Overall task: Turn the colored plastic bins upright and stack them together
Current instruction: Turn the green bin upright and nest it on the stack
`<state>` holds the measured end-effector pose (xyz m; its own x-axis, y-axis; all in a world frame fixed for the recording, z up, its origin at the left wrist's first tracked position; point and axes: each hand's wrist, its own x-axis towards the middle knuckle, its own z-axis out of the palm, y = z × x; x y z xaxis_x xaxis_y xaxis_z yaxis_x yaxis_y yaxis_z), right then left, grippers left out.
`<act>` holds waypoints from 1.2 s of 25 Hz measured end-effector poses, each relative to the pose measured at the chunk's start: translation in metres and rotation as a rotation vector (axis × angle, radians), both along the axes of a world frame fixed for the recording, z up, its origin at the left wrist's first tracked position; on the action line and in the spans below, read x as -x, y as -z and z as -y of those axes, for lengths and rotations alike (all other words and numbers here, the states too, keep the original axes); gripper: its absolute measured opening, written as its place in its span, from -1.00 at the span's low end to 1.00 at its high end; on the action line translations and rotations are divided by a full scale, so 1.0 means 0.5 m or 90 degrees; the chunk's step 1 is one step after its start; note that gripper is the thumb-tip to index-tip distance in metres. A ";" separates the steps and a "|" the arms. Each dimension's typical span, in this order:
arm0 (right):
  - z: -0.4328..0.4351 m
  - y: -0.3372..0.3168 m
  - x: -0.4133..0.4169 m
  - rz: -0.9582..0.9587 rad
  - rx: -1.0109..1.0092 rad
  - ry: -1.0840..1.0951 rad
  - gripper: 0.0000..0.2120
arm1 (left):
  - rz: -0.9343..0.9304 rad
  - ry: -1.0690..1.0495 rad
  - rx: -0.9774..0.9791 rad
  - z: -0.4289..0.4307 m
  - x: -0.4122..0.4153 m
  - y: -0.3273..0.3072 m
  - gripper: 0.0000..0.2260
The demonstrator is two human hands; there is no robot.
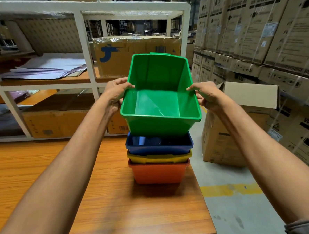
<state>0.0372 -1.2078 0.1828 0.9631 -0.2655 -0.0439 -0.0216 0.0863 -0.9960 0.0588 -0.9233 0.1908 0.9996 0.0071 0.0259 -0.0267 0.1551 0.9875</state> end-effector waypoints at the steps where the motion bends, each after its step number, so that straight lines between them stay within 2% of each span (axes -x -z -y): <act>1: 0.000 -0.011 0.003 0.015 0.000 0.012 -0.88 | 0.000 0.006 0.020 -0.003 0.002 -0.009 -0.72; 4: -0.009 -0.032 0.010 0.032 -0.016 0.047 -0.98 | -0.023 0.019 0.026 -0.009 0.007 -0.020 -0.76; 6: -0.017 -0.030 0.002 0.050 -0.075 0.057 -0.96 | -0.041 0.011 0.015 -0.013 0.016 -0.020 -0.76; 9: -0.031 -0.025 -0.007 0.088 -0.159 0.075 -0.68 | -0.019 -0.074 0.057 -0.011 0.032 -0.016 -0.76; 11: -0.047 -0.022 -0.006 0.098 -0.195 0.077 -0.62 | 0.001 -0.129 0.105 -0.001 0.041 -0.013 -0.74; 15: -0.085 -0.017 0.007 0.123 -0.246 0.080 -0.74 | 0.011 -0.205 0.189 0.030 0.058 -0.009 -0.40; 17: -0.107 -0.015 0.022 0.145 -0.267 0.087 -0.88 | 0.004 -0.294 0.191 0.043 0.062 0.000 -0.37; 18: -0.119 -0.014 0.030 0.153 -0.275 0.088 -0.92 | -0.006 -0.288 0.202 0.055 0.070 0.004 -0.39; 21: -0.145 -0.001 0.047 0.168 -0.254 0.071 -0.85 | 0.007 -0.183 0.225 0.092 0.087 0.011 -0.56; 23: -0.148 0.005 0.058 0.170 -0.241 0.053 -0.83 | 0.019 -0.202 0.195 0.098 0.092 0.011 -0.70; 25: -0.140 0.009 0.067 0.157 -0.195 0.065 -0.82 | 0.034 -0.207 0.168 0.092 0.101 0.007 -0.90; 26: -0.130 0.015 0.068 0.144 -0.129 0.100 -0.68 | 0.049 -0.202 0.160 0.087 0.107 0.005 -0.91; 28: -0.106 0.026 0.068 0.130 0.063 0.226 -0.40 | 0.081 -0.180 0.158 0.072 0.118 0.002 -0.90; 30: -0.091 0.025 0.073 0.131 0.261 0.297 -0.40 | 0.087 -0.147 0.161 0.059 0.131 -0.004 -0.90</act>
<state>0.0005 -1.1622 0.1701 0.7204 -0.6140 0.3226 0.1207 -0.3471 -0.9300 -0.0068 -0.9528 0.1926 0.9584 0.2553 0.1276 -0.2186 0.3689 0.9034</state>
